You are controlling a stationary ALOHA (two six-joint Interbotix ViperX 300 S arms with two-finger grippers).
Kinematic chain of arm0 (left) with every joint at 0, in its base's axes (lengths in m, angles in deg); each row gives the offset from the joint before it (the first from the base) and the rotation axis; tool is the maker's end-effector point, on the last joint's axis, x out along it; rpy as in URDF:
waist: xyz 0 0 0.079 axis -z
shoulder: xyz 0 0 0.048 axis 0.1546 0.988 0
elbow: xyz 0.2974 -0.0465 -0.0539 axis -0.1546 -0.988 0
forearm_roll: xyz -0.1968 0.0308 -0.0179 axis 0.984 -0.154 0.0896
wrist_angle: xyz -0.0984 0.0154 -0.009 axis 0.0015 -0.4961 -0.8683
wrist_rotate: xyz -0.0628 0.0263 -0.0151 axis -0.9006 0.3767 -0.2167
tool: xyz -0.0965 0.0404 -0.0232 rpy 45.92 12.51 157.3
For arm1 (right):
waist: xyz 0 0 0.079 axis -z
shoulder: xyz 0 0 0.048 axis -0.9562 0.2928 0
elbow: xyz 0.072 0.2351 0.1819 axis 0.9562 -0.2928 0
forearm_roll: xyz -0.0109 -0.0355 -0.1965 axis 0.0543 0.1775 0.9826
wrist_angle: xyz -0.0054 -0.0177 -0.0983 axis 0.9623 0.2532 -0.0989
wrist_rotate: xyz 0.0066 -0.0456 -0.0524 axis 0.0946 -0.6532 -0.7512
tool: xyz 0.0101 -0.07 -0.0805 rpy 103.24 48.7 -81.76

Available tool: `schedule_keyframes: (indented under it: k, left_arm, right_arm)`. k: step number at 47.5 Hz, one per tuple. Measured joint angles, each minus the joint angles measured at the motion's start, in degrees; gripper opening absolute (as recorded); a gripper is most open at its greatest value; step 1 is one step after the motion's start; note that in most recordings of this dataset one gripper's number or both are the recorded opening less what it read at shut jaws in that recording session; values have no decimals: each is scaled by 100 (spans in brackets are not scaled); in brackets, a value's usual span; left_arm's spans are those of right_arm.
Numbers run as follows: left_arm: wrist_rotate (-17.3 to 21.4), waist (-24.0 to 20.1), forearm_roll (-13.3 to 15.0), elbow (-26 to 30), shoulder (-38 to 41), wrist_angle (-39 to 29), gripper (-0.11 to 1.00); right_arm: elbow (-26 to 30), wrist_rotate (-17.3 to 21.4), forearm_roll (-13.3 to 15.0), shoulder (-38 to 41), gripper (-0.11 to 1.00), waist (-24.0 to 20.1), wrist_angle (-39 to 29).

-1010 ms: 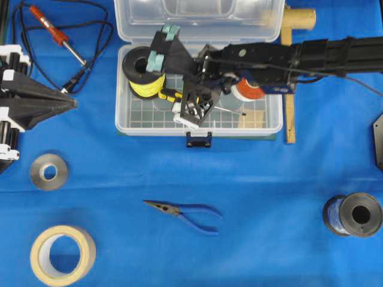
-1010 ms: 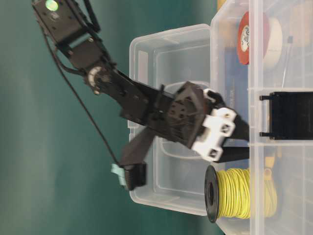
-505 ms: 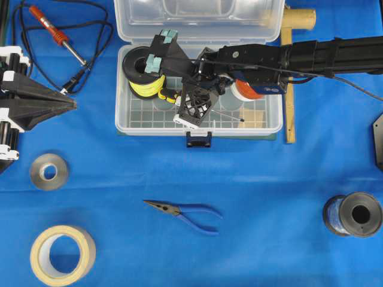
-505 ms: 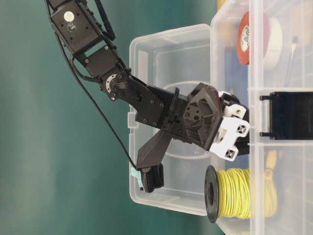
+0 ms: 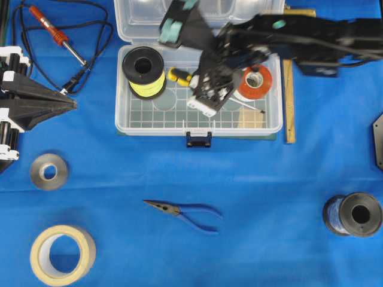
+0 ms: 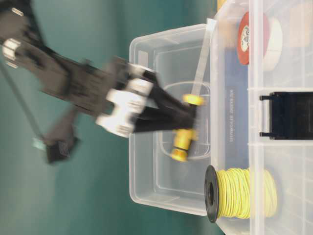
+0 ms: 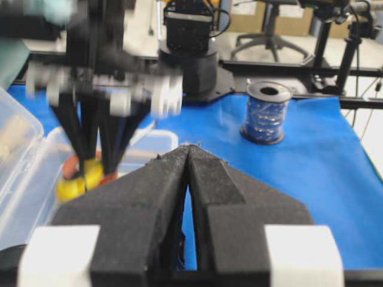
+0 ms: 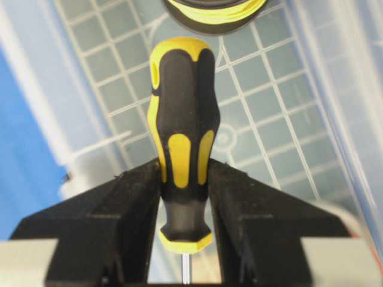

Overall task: Pick the screwdriver from the toolbox among several items.
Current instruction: 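Lift the screwdriver out of the toolbox toward the table front, then lower the screwdriver onto the table above the blue pliers and release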

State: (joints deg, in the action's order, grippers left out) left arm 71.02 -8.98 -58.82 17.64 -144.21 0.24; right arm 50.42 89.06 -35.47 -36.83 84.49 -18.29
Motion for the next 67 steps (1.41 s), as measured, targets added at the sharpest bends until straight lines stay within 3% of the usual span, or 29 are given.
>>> schedule_keyframes:
  k: [11, 21, 30, 43, 52, 65, 67]
  left_arm:
    - [0, 0, 0, 0, 0, 0, 0]
    - [0, 0, -9, 0, 0, 0, 0]
    - [0, 0, -9, 0, 0, 0, 0]
    - [0, 0, 0, 0, 0, 0, 0]
    - [0, 0, 0, 0, 0, 0, 0]
    - [0, 0, 0, -26, 0, 0, 0]
    - [0, 0, 0, -26, 0, 0, 0]
  right_arm:
    - [9, 686, 149, -545, 25, -861, -211]
    - [9, 1696, 853, -158, 25, -1898, 255]
    - [246, 2303, 1362, 624, 25, -2338, 431]
    - [510, 2329, 1433, 1740, 25, -2408, 606]
    - [536, 2329, 1433, 2030, 25, -2382, 1037]
    - [527, 2320, 1433, 2092, 26, -2285, 1107]
    - [527, 2329, 1424, 2101, 33, -2268, 1090]
